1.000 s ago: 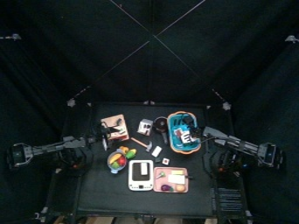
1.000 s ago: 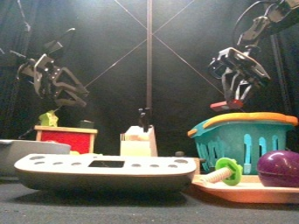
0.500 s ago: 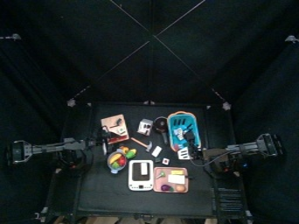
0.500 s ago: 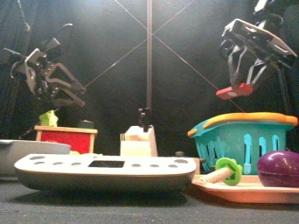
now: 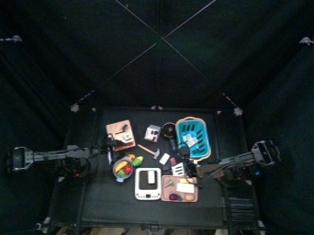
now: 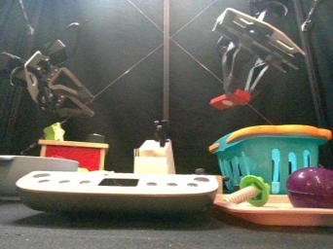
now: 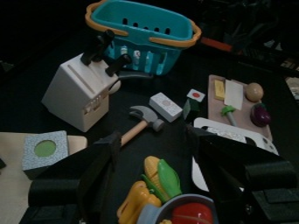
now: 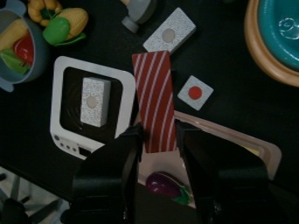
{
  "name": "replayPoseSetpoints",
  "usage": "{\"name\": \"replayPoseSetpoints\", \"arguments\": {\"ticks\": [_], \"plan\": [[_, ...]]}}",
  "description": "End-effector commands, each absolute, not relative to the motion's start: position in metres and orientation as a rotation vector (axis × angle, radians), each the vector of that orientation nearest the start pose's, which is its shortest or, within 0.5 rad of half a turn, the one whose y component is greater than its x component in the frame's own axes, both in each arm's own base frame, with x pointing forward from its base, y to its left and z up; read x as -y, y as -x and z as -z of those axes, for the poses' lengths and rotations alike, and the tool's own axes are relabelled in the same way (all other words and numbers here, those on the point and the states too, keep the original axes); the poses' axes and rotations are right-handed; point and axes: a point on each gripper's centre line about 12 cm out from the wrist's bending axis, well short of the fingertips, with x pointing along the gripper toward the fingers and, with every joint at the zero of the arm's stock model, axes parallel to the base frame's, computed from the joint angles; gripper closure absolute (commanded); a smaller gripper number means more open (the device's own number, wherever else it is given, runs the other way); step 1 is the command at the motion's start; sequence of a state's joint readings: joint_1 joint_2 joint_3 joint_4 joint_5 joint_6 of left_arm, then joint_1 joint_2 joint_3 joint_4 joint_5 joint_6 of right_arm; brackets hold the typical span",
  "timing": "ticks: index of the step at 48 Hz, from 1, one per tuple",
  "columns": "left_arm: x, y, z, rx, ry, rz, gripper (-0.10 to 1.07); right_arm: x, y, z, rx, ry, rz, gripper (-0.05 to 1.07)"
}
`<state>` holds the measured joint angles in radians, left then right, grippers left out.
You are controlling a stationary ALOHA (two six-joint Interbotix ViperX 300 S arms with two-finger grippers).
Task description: Place salmon on rice
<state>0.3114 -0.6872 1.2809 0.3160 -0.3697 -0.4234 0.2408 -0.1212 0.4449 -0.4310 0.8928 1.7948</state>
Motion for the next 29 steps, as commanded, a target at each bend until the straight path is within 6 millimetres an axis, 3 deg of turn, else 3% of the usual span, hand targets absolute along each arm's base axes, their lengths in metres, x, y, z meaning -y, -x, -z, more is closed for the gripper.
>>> {"name": "replayPoseSetpoints", "arguments": {"ticks": [1,15,29], "plan": [[-0.054,-0.214,-0.206,-0.203,0.177,-0.207,0.04,-0.053,-0.366,-0.245,-0.776,-1.05,0.839,0.33],[-0.057,-0.214,-0.213,-0.179,0.173,-0.218,0.04,-0.063,-0.419,-0.229,-0.807,-1.105,0.884,0.32],[-0.065,-0.202,-0.2,-0.242,0.184,-0.285,0.04,-0.069,-0.481,-0.224,-0.835,-1.086,1.033,0.32]]}}
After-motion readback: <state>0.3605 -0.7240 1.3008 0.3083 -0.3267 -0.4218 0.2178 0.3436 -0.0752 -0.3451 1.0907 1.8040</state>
